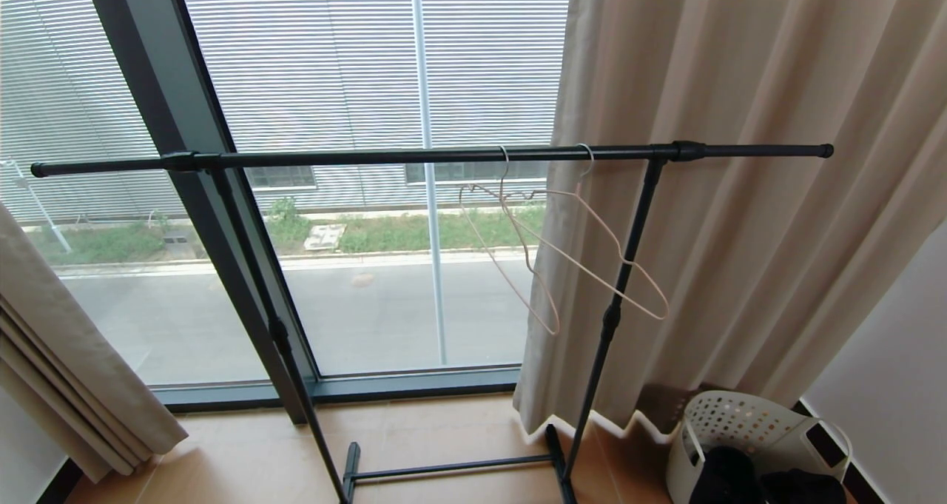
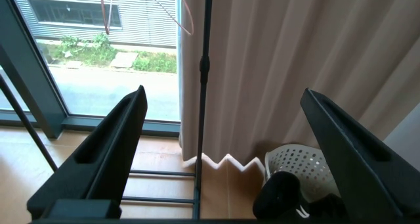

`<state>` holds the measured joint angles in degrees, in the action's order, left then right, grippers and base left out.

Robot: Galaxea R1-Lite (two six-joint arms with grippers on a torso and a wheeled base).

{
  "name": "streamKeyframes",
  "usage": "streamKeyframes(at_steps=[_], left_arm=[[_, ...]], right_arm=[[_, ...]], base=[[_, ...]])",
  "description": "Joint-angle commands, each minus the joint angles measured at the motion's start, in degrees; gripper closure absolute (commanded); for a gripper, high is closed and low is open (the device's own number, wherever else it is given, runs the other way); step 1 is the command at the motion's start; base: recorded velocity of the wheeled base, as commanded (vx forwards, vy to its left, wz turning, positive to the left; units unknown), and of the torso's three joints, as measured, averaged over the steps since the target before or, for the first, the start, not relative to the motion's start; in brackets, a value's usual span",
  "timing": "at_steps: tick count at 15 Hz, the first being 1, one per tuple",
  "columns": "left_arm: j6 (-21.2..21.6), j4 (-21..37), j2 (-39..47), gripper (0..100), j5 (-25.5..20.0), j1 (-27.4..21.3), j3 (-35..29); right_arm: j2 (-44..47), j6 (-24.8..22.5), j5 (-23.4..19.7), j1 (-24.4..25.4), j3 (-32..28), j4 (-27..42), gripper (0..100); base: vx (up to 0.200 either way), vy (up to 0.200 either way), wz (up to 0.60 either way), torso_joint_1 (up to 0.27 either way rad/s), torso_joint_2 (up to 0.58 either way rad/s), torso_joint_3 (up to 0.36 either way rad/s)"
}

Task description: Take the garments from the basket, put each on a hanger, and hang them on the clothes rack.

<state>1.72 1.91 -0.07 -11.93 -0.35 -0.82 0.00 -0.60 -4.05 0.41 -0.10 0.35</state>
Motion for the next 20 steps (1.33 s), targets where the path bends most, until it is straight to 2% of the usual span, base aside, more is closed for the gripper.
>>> streamKeyframes(at_steps=[1, 9, 20], left_arm=[[0.0, 0.0, 0.1, 0, 0.0, 0.0, 0.0], [-0.2, 0.0, 0.1, 0, -0.2, -0.1, -0.1], [-0.7, 0.1, 0.1, 0, -0.3, 0.0, -0.2]], right_arm=[[0.0, 0.0, 0.0, 0.0, 0.0, 0.1, 0], [0.0, 0.0, -0.2, 0.0, -0.1, 0.2, 0], [0.0, 0.2, -0.2, 0.0, -0.1, 0.2, 0]], base=[[0.0, 0.0, 0.0, 0.0, 0.0, 0.0], [0.0, 0.0, 0.0, 0.0, 0.0, 0.0], [0.0, 0.0, 0.0, -0.151, 0.35, 0.193]])
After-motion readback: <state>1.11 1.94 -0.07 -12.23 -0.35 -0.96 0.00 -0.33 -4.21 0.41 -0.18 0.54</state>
